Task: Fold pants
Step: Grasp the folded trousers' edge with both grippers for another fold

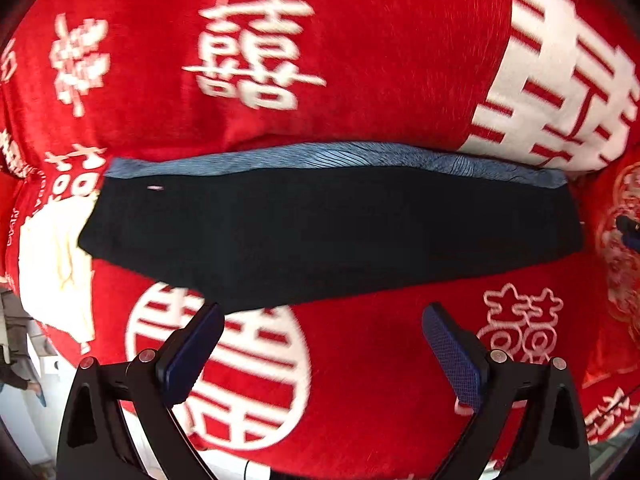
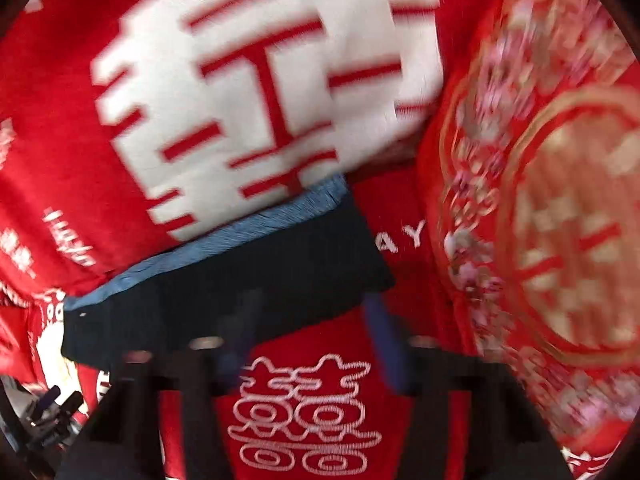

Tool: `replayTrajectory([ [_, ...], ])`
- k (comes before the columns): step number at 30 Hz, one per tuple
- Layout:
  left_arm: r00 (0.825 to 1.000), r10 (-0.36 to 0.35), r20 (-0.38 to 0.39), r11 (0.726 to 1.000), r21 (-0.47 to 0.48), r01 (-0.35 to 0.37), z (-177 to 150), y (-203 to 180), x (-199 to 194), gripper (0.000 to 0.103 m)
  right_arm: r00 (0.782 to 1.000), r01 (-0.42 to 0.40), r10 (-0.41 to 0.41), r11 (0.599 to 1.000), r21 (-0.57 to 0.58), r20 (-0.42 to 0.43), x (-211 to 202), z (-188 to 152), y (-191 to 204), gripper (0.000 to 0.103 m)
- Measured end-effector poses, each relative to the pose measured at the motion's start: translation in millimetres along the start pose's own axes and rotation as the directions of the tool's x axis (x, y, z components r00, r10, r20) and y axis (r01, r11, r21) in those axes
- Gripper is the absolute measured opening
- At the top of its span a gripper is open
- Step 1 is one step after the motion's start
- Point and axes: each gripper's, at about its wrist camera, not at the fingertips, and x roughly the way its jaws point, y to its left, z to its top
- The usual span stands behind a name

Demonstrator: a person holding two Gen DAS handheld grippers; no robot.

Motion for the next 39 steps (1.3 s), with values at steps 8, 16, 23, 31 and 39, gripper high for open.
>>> replayTrajectory([
  [8, 0.999, 0.031, 0.043, 0.997, 0.069, -0.034, 44, -71, 74, 0.1, 1.0, -0.014, 0.014, 0.992, -0.127, -0.005, 77, 22, 5, 0.036],
  [16, 0.998, 0.05, 0.028, 0.998, 0.034, -0.051, 65, -88, 139, 0.1, 0.998, -0.004, 0.013, 0.988, -0.154, 0.061, 137, 51, 19, 0.035],
  [23, 0.999, 0.016, 0.03, 1.0, 0.015, -0.016, 79, -90, 143, 0.1, 0.998, 0.024, -0.017, 0.993, -0.112, 0.061, 138, 71, 30, 0.036],
  [31, 0.998, 0.05, 0.04, 0.997, 0.06, -0.052, 67, -82, 125, 0.1, 0.999, -0.022, 0.027, 0.982, -0.185, 0.022, 102, 1, 28, 0.064],
  [39, 0.999, 0.01, 0.03, 1.0, 0.015, -0.01, 65, -82, 138, 0.103, 1.0, 0.003, 0.004, 0.969, -0.249, 0.029, 113, -15, 38, 0.084],
])
